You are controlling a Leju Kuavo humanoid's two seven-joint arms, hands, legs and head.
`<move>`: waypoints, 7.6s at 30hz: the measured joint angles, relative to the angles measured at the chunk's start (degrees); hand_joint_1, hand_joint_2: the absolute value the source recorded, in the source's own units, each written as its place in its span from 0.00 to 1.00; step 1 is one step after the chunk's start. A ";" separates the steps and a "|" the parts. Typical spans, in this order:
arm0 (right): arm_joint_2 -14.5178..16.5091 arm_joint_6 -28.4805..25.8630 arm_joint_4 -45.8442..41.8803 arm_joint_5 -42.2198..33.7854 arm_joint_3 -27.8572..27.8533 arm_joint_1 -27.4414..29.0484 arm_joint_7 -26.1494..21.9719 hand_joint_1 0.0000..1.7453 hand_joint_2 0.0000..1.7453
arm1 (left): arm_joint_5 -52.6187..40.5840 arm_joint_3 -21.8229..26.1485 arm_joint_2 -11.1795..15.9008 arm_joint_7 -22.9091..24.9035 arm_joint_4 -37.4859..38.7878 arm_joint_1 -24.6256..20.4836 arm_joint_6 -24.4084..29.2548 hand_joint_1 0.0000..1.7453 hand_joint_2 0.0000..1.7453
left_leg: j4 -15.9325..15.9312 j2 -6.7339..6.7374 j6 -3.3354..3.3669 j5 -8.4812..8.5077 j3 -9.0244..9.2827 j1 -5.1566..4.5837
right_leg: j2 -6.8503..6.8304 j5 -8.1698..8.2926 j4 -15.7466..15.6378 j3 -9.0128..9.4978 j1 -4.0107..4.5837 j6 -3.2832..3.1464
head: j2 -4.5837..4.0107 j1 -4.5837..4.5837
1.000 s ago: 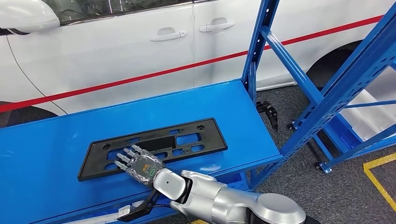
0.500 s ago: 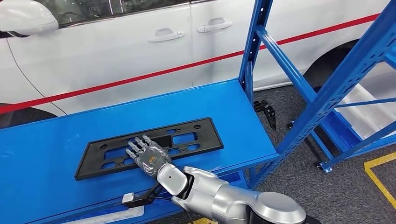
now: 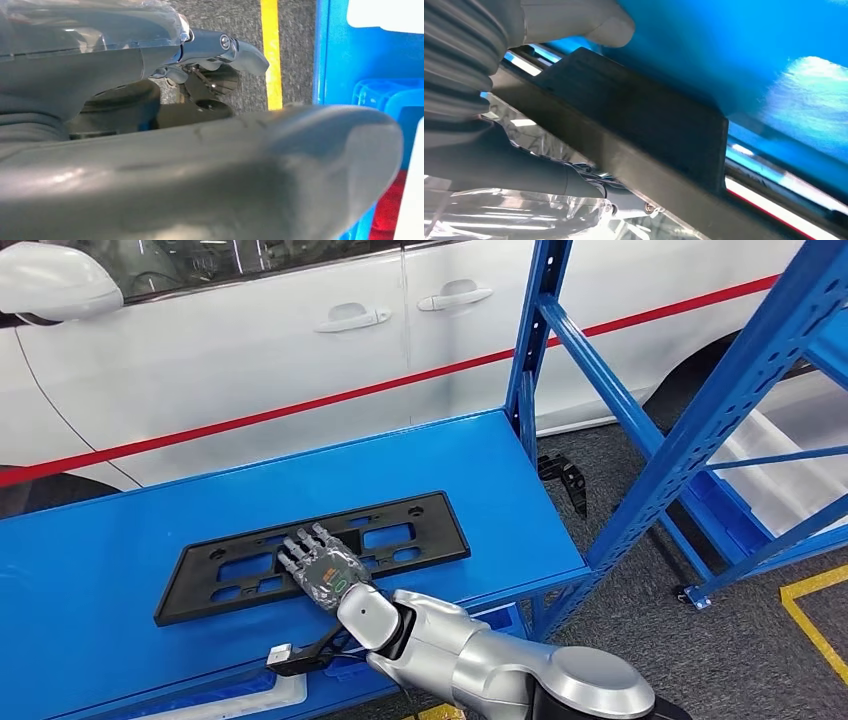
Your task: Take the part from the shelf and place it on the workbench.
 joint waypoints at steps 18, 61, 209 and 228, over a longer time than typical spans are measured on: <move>0.16 2.44 4.56 -2.00 -1.92 -0.40 -0.16 1.00 1.00 | 0.06 0.02 -0.16 -1.71 0.00 0.07 -0.86 0.00 0.00 | -2.76 0.26 -0.34 0.63 0.28 0.19 | -0.01 -0.84 0.19 0.68 -0.80 1.23 | 0.00 0.09; 0.25 -18.61 2.85 4.60 -4.38 -7.41 2.88 1.00 1.00 | -2.58 0.04 -0.21 -0.60 0.00 0.14 -0.25 0.00 1.00 | -1.41 0.17 -0.09 1.70 -2.24 0.13 | 0.02 -0.94 0.49 -0.46 -0.26 1.41 | 0.00 0.04; -8.70 19.79 -62.14 -67.99 -56.71 39.36 -40.26 1.00 1.00 | -13.23 1.88 2.27 10.09 -0.07 -0.22 3.58 0.00 1.00 | 14.56 0.64 -0.76 -4.35 -7.67 0.79 | 1.55 1.19 -0.49 -1.71 -0.07 0.49 | 0.00 0.21; -10.11 16.01 -63.53 -67.21 -57.12 41.58 -41.49 1.00 1.00 | -17.30 -0.67 2.19 10.48 -0.08 -0.54 4.12 0.00 1.00 | -3.48 5.39 2.03 -1.73 2.66 -0.47 | -3.80 0.20 1.60 -1.35 0.57 2.53 | 0.00 0.64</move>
